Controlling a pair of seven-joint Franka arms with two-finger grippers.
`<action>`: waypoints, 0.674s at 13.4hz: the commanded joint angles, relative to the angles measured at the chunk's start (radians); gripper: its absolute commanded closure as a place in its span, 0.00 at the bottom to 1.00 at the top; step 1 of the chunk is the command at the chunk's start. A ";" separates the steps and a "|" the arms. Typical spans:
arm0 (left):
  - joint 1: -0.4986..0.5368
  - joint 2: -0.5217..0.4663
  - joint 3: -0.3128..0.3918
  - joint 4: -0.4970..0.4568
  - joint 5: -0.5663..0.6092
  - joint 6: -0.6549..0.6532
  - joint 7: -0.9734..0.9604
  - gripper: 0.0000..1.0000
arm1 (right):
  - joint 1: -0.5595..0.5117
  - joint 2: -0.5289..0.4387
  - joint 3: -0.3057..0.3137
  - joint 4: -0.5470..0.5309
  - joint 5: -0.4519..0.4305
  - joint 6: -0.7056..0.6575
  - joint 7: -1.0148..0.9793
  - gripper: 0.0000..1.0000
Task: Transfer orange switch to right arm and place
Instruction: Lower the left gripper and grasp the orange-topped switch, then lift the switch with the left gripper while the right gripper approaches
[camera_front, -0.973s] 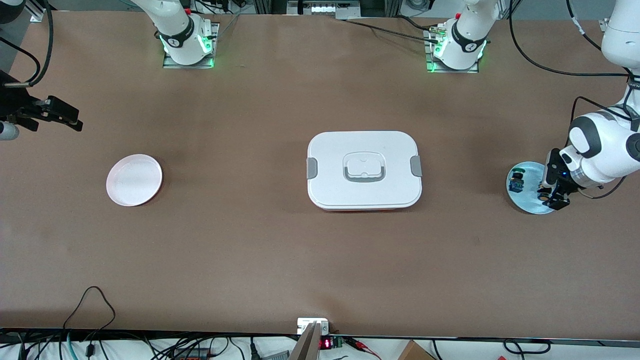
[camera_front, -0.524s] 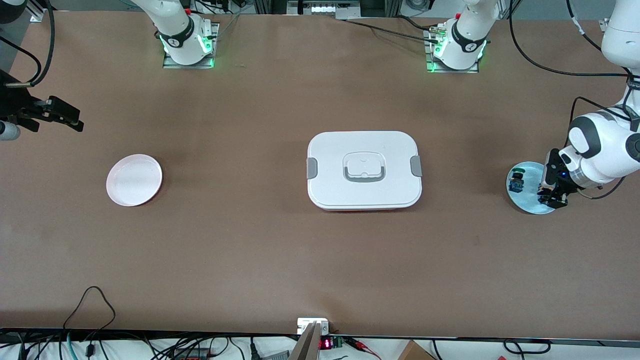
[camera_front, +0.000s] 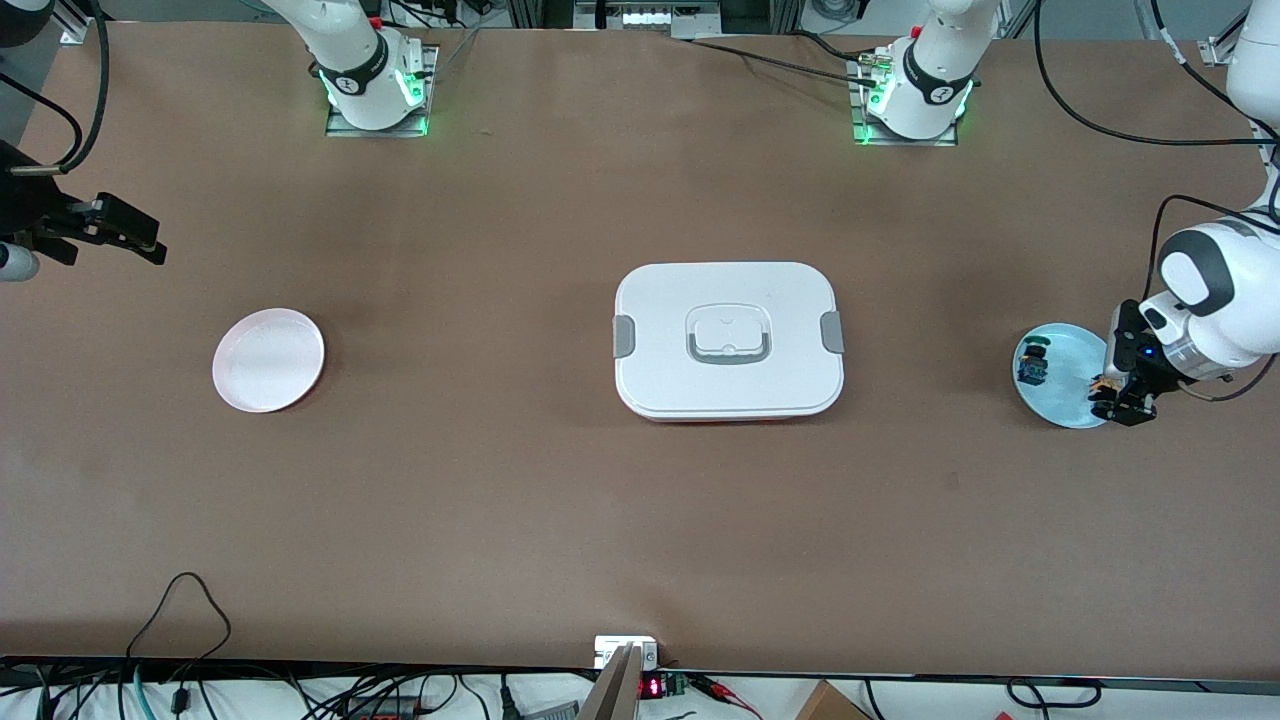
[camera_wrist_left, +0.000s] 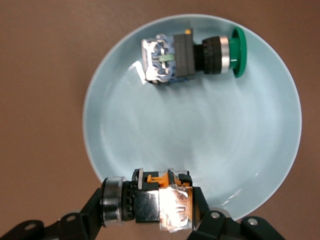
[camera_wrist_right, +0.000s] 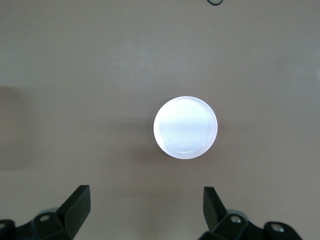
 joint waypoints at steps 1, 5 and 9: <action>0.014 -0.016 -0.067 0.101 -0.011 -0.182 0.026 1.00 | -0.002 -0.020 0.005 -0.014 -0.007 0.003 -0.005 0.00; 0.006 -0.017 -0.118 0.201 -0.129 -0.474 0.000 0.99 | -0.003 -0.018 0.003 -0.014 -0.001 0.003 -0.007 0.00; -0.023 -0.014 -0.218 0.311 -0.354 -0.807 -0.035 0.99 | -0.002 -0.018 0.003 -0.014 -0.007 0.000 -0.007 0.00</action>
